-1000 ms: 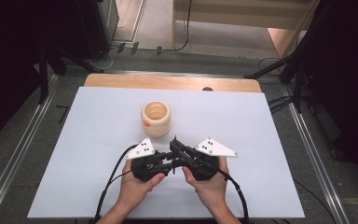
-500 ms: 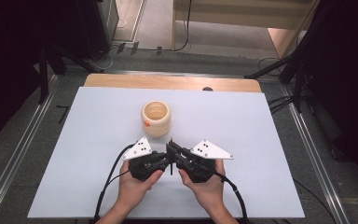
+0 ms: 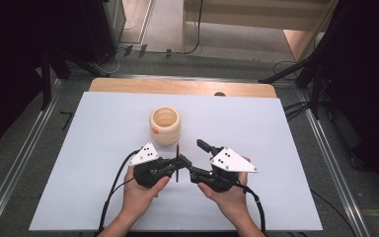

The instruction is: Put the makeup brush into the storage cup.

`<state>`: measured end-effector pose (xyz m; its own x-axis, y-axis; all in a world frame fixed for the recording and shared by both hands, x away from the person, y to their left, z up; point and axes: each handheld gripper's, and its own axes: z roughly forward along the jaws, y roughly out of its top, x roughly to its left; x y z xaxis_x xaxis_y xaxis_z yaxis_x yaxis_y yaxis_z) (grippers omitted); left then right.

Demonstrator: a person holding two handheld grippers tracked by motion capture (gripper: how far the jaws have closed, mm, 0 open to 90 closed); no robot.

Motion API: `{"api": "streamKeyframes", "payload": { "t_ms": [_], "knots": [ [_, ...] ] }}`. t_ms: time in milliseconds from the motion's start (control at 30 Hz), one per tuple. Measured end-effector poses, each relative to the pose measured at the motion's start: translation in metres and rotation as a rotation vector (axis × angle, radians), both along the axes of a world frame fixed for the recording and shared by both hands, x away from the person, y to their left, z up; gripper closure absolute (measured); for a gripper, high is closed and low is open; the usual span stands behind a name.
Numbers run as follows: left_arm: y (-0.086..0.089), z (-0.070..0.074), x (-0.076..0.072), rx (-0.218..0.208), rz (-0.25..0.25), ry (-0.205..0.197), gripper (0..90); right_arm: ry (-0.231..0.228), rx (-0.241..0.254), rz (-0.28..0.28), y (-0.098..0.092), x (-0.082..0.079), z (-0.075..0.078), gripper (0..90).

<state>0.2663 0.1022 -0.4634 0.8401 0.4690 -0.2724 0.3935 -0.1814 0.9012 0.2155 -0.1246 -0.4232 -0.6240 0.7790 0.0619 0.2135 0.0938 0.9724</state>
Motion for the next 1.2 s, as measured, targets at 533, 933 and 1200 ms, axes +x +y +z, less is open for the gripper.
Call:
{"api": "streamKeyframes", "payload": {
  "t_ms": [533, 933, 1200],
  "knots": [
    [0.01, 0.016, 0.01, 0.025, 0.032, -0.064, 83.9, 0.033, -0.008, -0.035, -0.066, -0.008, -0.02, 5.4],
    [0.016, 0.031, 0.02, 0.008, 0.059, -0.089, 83.9, 0.051, -0.03, -0.097, -0.104, -0.011, -0.038, 4.2],
    [0.019, 0.039, 0.03, 0.0, 0.081, -0.104, 83.9, 0.082, -0.031, -0.122, -0.122, -0.017, -0.051, 4.2]
  ]
}}
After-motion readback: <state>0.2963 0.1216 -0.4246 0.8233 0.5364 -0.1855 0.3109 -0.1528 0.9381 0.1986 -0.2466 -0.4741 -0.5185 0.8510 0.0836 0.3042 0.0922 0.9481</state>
